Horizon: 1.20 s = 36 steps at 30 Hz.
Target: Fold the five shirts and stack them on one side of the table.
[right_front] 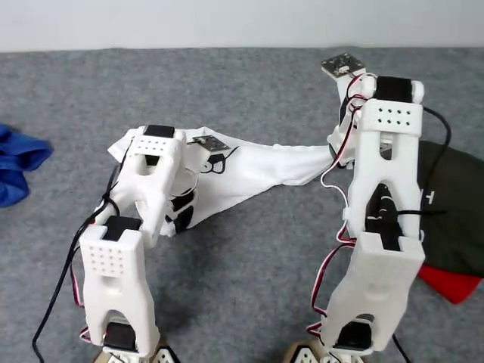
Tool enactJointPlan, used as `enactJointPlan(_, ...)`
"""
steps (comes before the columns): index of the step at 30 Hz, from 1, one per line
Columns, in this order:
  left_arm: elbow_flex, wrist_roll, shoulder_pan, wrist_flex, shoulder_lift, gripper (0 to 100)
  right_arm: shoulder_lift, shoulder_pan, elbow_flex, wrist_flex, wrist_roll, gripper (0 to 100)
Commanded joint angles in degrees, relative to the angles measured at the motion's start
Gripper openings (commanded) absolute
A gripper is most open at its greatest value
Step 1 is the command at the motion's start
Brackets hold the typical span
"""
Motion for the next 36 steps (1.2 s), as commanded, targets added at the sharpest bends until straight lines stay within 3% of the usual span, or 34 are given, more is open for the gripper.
enactJointPlan(1,-3.6,0.5,0.4,3.0,-0.8,1,-3.2,-0.5,-0.8,1.8,0.3,1.0)
enactJointPlan(5,-10.0,2.1,0.2,7.6,-7.0,0,-7.4,-0.5,-0.8,2.0,0.3,1.0)
enactJointPlan(13,-18.2,11.9,-1.1,7.5,-28.5,0,-21.3,-2.7,-0.9,1.2,0.1,1.0)
enactJointPlan(18,-25.5,14.7,-5.2,7.5,-36.8,0,-31.7,-3.6,-0.9,-5.8,0.0,1.0)
enactJointPlan(29,-46.5,14.7,-14.9,7.5,-40.6,0,-46.0,-3.6,-0.9,-28.6,0.4,1.0)
enactJointPlan(36,-58.1,14.4,-15.6,7.6,-40.6,0,-52.3,-3.8,-0.9,-31.9,4.3,1.0)
